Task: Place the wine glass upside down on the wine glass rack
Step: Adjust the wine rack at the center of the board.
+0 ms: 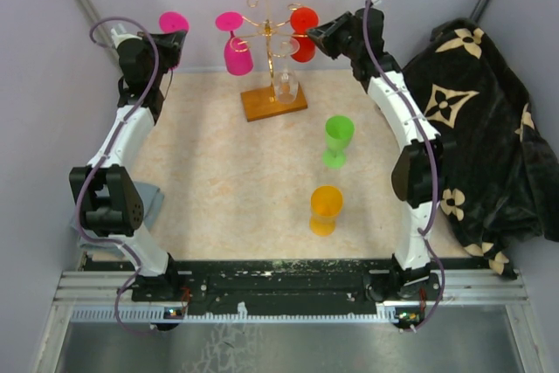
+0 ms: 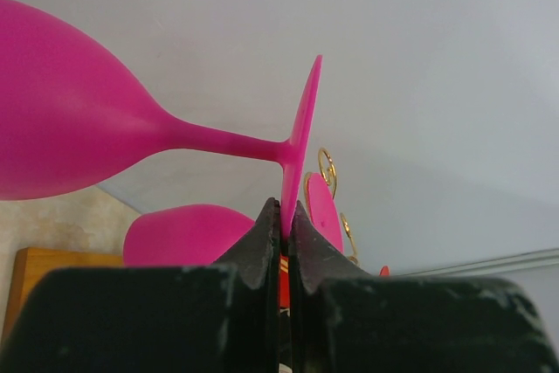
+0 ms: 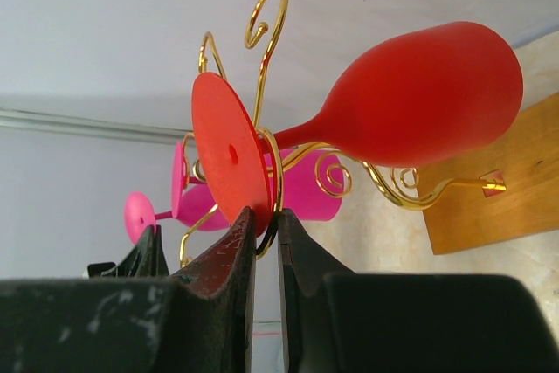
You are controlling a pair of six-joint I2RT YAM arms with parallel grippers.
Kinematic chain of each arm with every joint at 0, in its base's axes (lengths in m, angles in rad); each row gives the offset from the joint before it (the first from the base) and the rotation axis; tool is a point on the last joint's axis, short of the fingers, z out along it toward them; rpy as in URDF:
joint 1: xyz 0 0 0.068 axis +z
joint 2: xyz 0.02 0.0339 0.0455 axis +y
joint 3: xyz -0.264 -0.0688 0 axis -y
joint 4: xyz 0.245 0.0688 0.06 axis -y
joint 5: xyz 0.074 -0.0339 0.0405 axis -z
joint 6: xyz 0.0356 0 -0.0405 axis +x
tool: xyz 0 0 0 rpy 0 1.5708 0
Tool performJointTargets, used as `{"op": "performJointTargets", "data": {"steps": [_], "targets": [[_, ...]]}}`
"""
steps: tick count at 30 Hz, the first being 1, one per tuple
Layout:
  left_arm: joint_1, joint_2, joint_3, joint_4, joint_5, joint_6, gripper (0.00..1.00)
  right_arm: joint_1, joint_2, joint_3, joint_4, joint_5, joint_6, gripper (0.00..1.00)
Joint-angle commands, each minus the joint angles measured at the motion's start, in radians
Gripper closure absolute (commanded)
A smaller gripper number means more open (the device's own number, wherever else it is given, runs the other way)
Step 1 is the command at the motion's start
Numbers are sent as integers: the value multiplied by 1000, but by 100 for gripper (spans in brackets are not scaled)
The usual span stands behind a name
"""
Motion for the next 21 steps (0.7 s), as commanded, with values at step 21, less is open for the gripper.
{"op": "performJointTargets", "data": {"steps": [21], "targets": [[-2, 7, 40, 23, 21, -6, 97, 40, -228, -177, 63, 32, 56, 100]]}}
